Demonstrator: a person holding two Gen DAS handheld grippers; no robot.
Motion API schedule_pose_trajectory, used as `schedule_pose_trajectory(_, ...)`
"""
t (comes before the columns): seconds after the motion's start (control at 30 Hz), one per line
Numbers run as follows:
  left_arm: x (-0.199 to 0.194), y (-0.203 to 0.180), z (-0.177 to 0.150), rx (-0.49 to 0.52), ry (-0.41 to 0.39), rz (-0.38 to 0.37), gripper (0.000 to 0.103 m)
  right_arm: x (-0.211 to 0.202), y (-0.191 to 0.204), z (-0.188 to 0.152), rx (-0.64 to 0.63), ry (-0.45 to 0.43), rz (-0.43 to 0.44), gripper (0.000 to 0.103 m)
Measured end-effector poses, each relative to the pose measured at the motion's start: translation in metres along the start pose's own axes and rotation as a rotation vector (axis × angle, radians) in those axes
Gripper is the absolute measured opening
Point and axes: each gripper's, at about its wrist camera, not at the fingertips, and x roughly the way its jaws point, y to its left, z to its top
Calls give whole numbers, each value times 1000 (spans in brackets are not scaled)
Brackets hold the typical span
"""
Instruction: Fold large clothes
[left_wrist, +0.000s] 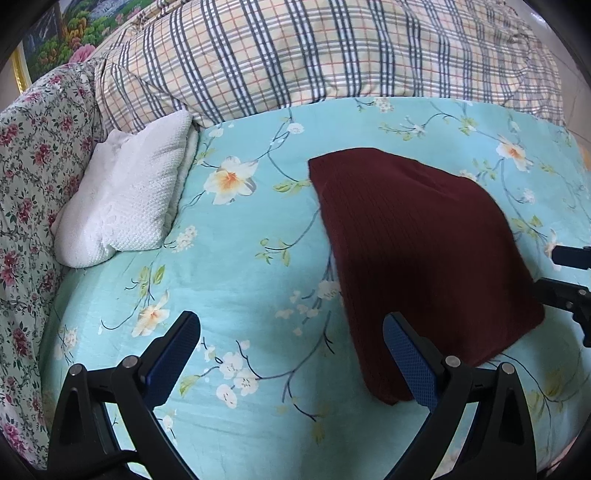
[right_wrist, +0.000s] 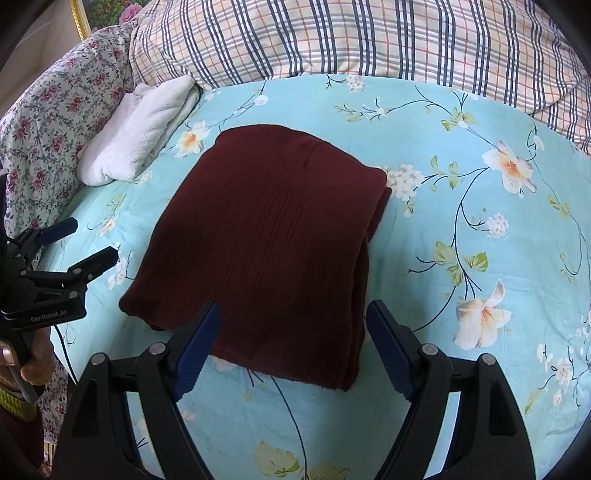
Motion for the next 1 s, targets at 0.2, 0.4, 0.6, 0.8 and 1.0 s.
schedule_pose_trajectory(0.2,4,0,4,-5,0,19,99,6,-3,4,10,2,10,81)
schedule_pose_trajectory(0.4,3,-1,6,-8,-3,25,99,6,-3,4,13,-1,11,81)
schedule_pose_trajectory(0.6,0,-2,7,-8,-5,31,99,6,-4,4,14,-3,13,81)
schedule_pose_trajectory(0.8,-2,-4,7,-6,-7,36,99,3,-5,3,15,-8,13,81)
schedule_pose_trajectory(1.0,-4,-5,7,-14,-4,32,99,1,-7,4,17,-12,11,81)
